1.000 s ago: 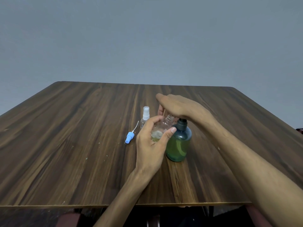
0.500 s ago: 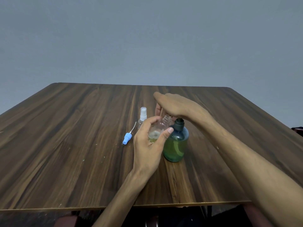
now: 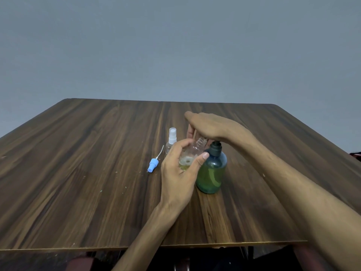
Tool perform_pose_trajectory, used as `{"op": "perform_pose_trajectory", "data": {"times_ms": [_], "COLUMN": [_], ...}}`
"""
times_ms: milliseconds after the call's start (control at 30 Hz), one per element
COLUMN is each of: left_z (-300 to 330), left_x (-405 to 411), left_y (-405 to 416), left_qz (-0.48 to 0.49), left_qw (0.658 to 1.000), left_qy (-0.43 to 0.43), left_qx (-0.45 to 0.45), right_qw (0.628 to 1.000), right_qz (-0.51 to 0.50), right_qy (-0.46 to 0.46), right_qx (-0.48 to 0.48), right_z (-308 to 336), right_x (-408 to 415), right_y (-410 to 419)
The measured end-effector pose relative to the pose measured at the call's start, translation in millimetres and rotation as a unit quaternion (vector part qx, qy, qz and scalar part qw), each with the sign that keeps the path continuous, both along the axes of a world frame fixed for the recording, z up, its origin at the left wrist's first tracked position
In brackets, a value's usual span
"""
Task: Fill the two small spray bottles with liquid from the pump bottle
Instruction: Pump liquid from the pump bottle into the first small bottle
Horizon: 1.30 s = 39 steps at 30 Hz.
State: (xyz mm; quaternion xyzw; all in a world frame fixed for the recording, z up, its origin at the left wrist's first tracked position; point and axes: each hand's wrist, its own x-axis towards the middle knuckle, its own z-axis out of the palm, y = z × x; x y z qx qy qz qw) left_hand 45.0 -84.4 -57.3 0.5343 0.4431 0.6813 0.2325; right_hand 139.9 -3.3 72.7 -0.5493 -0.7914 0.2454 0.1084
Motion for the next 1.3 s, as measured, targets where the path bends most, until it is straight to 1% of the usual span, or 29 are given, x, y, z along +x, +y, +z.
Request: {"op": "perform_pose_trajectory", "data": {"times_ms": [33,133,300,400,533,700,800,900,1067,1200,1300], "left_z": [0.1,1.1,0.3,0.4,-0.8,-0.1,0.4,0.9,0.6,1.9,0.0], "left_x": [0.3,0.9,0.3,0.1,0.3,0.3,0.8,0.4,0.8,0.7,0.5], "left_y": [0.0,-0.9,-0.3,-0.8,-0.4,0.1,0.3,-0.5,0.1,-1.5,-1.0], "left_qz": [-0.001,0.001,-0.002,0.001,0.003,0.002,-0.003,-0.006,-0.007,-0.003,-0.013], "left_qw": [1.0,1.0,1.0,1.0,1.0,1.0,1.0,1.0,1.0,1.0,1.0], "left_qy": [-0.001,0.002,-0.003,0.007,0.0,0.004,-0.003,0.001,-0.01,-0.005,-0.011], "left_qx": [-0.001,-0.002,-0.003,-0.002,-0.002,0.003,-0.005,-0.003,-0.002,0.004,0.001], "right_qw": [1.0,1.0,1.0,0.999,1.0,1.0,1.0,1.0,1.0,0.999,1.0], "right_qz": [0.0,-0.002,-0.001,-0.002,0.007,0.007,0.006,0.008,0.008,0.009,0.013], "right_qy": [0.003,-0.025,-0.006,-0.033,-0.01,-0.03,-0.007,-0.024,-0.011,-0.031,-0.007], "right_qx": [0.002,-0.018,0.013,-0.003,0.009,0.008,0.012,-0.015,0.008,0.005,0.011], "right_z": [-0.8,-3.7,-0.3,-4.5,0.1,-4.2,-1.8,-4.9,0.1,-5.2,-1.7], "right_x": [-0.4,-1.6,0.5,-1.3,0.4,0.0,1.8,-0.1,1.5,-0.7,0.9], "right_y": [1.0,-0.1,0.6,-0.8,1.4,2.3,4.6,3.3,3.5,2.8,4.9]}}
